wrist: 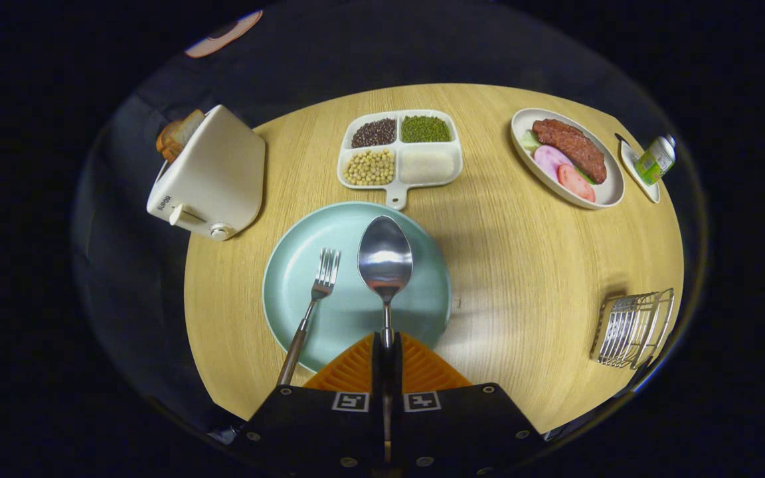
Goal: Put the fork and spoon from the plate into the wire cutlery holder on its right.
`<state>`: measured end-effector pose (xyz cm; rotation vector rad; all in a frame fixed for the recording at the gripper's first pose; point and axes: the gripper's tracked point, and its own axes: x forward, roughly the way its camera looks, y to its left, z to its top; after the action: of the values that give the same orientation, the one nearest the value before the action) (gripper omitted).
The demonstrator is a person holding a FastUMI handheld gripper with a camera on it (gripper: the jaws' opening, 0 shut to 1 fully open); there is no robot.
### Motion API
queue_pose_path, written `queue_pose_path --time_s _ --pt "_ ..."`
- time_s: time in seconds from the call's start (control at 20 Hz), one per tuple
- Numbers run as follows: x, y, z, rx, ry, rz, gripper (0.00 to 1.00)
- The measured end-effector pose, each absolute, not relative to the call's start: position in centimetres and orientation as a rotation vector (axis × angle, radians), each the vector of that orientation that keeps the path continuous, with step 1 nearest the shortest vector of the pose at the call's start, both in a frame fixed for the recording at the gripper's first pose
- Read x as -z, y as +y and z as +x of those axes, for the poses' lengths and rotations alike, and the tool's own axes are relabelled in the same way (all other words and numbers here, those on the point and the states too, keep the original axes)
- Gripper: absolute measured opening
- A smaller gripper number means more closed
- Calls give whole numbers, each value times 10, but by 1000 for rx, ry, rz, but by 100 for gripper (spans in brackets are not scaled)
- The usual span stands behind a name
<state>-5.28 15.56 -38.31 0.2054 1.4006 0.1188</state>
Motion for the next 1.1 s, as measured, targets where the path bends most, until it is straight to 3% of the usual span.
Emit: queue_pose_path --time_s 0.5,1.1 --pt "309 62 -66 -38 1213 226 4" --pt "308 -81 -130 159 1251 264 4"
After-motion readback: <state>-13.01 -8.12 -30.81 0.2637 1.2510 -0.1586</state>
